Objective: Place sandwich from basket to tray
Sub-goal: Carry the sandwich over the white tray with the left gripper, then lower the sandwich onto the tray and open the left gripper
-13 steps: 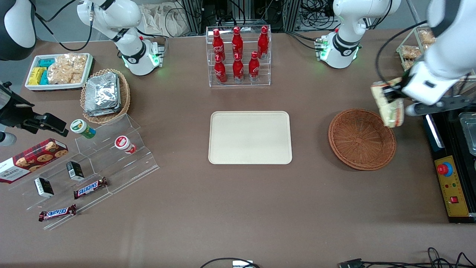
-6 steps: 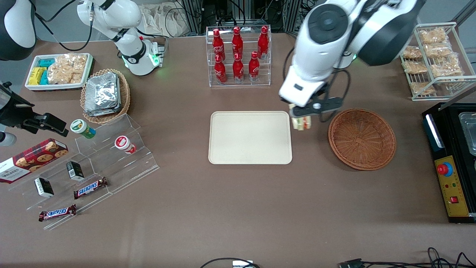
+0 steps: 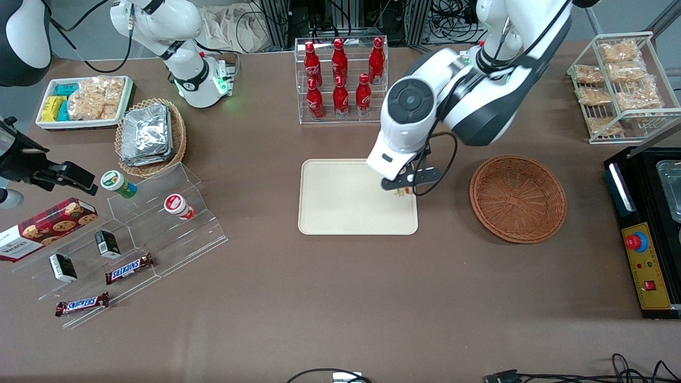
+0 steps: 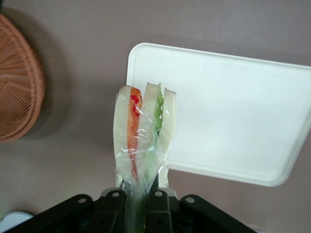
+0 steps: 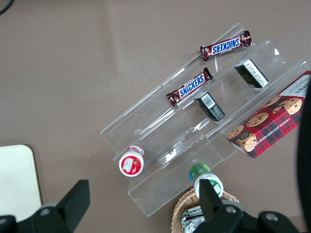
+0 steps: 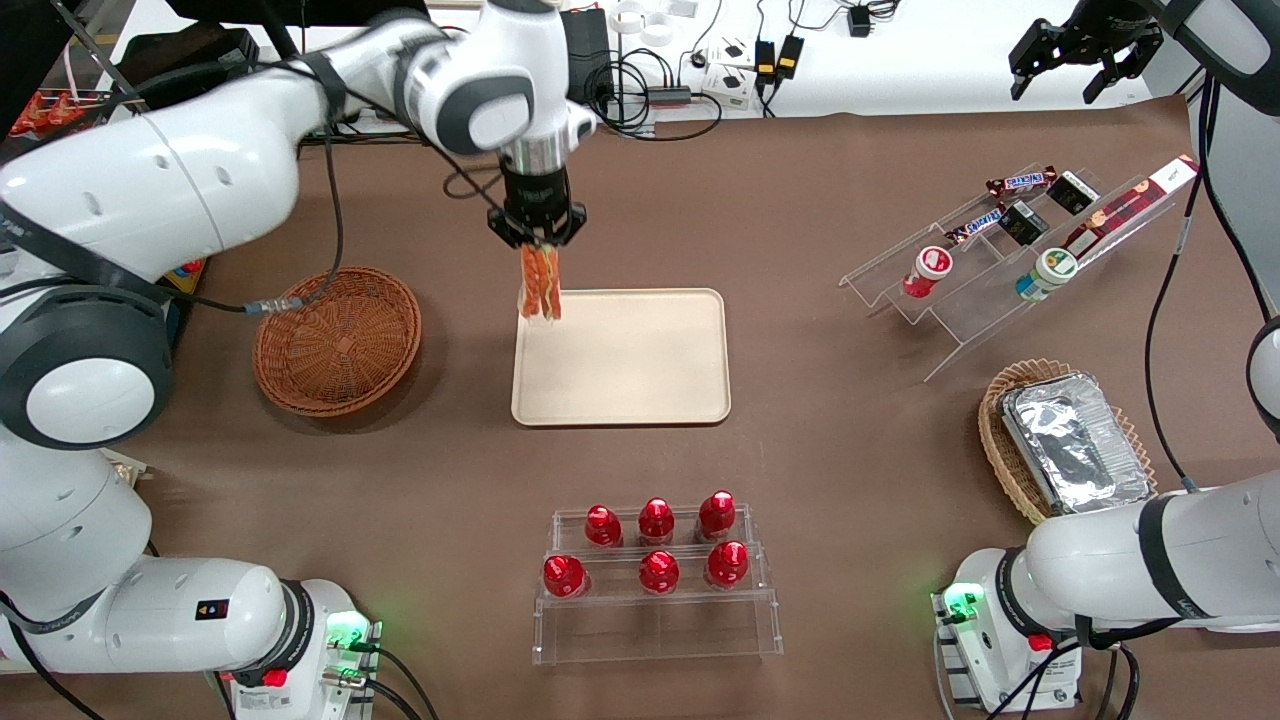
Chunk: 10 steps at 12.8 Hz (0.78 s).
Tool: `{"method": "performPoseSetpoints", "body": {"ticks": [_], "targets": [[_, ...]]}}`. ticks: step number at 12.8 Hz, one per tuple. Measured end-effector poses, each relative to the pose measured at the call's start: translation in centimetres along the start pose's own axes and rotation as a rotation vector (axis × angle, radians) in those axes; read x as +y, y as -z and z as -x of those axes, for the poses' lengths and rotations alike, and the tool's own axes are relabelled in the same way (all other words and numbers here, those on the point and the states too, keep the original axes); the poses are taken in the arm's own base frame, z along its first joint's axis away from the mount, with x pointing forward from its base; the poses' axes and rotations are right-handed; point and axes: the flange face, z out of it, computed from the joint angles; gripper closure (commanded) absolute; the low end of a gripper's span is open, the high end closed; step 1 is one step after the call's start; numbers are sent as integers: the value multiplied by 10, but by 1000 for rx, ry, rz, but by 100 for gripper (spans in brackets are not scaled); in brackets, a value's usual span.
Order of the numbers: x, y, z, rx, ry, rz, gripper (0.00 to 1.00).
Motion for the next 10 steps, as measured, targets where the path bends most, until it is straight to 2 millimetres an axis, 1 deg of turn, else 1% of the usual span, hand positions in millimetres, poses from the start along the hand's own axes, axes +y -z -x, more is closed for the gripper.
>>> {"method": "performPoseSetpoints", "body": {"ticks": [2,3,5,7,8,10], "targets": [[7,-55,8,35,-36,-10,94],[5,-81,11,48,-46,-9,94],[-5,-121,8,83,-63,-5,94],[-15,-153,3,111,-84,-8,94],[-19,-165,-1,115,-91,-14,94],[-18,-179,-6,118,-108,-4,94]]}}
